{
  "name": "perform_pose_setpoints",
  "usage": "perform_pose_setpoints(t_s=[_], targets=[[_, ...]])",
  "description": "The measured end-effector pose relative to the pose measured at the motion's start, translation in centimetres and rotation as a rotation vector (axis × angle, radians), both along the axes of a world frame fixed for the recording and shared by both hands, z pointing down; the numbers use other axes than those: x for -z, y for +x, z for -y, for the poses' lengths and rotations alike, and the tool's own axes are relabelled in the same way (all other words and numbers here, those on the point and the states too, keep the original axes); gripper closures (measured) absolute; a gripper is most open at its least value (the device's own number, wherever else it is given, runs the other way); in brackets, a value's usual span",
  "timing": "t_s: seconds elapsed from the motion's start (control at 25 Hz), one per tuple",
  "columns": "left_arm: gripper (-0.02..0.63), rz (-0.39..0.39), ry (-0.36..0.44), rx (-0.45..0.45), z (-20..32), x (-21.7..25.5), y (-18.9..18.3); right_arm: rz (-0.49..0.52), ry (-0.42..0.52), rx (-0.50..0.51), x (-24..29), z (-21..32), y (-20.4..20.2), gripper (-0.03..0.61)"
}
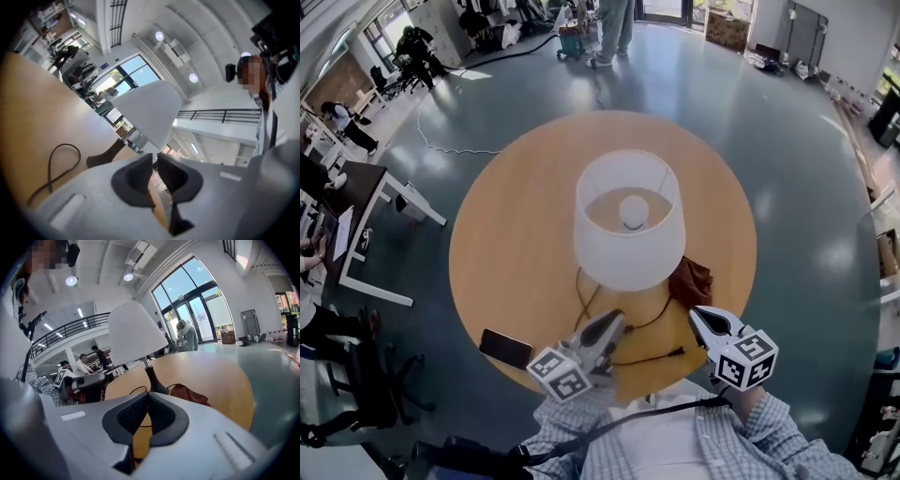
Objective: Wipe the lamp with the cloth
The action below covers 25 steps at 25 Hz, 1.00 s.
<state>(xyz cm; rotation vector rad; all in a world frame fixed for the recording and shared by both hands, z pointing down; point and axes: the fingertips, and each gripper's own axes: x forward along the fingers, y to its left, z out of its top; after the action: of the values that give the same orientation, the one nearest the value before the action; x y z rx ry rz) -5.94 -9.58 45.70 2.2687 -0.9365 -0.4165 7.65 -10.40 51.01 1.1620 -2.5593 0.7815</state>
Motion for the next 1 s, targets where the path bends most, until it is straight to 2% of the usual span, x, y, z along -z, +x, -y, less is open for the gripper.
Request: perform_pose_setpoints(t_s=[0.12, 0.28, 0.48, 0.6, 0.72, 0.76, 0.88, 1.0], targets=[[0.51, -0.098, -0.011, 0.033, 2.0, 0.1, -0.7, -0.004, 0.009, 0.018, 0.3, 1.4, -0.2, 0.575], [0.441, -0.201, -0.013, 0.069, 4.1, 0.1, -1.0, -0.008, 0.01, 0.037, 0.2, 2.5, -0.1, 0.575], [0.349, -0.378, 0.021, 0.086, 5.4, 1.9, -1.2, -0.027, 0.004, 0.059, -0.1, 2.9, 0.1, 0.575], [0.355, -0.43, 0.061, 0.085, 5.8, 3.1, -1.1, -0.051, -0.005, 0.065, -0.5, 3.2, 0.5, 0.575], [0.427, -0.433, 0.105, 0.06, 5.6, 3.8, -0.7, -0.084, -0.005, 0.071, -1.3, 3.6, 0.8, 0.575], [0.433, -0.433, 0.107, 0.056, 5.6, 3.9, -0.6, -0.106, -0.003, 0.081, -1.7, 3.8, 1.0, 0.575], [0.44, -0.434, 0.096, 0.058, 5.5, 4.0, -0.4, -0.213, 0.004, 0.145, -3.2, 4.5, 1.1, 0.575], [0.441, -0.428, 0.085, 0.06, 5.6, 4.0, -0.5, -0.361, -0.003, 0.206, -5.6, 5.5, 1.2, 0.565]])
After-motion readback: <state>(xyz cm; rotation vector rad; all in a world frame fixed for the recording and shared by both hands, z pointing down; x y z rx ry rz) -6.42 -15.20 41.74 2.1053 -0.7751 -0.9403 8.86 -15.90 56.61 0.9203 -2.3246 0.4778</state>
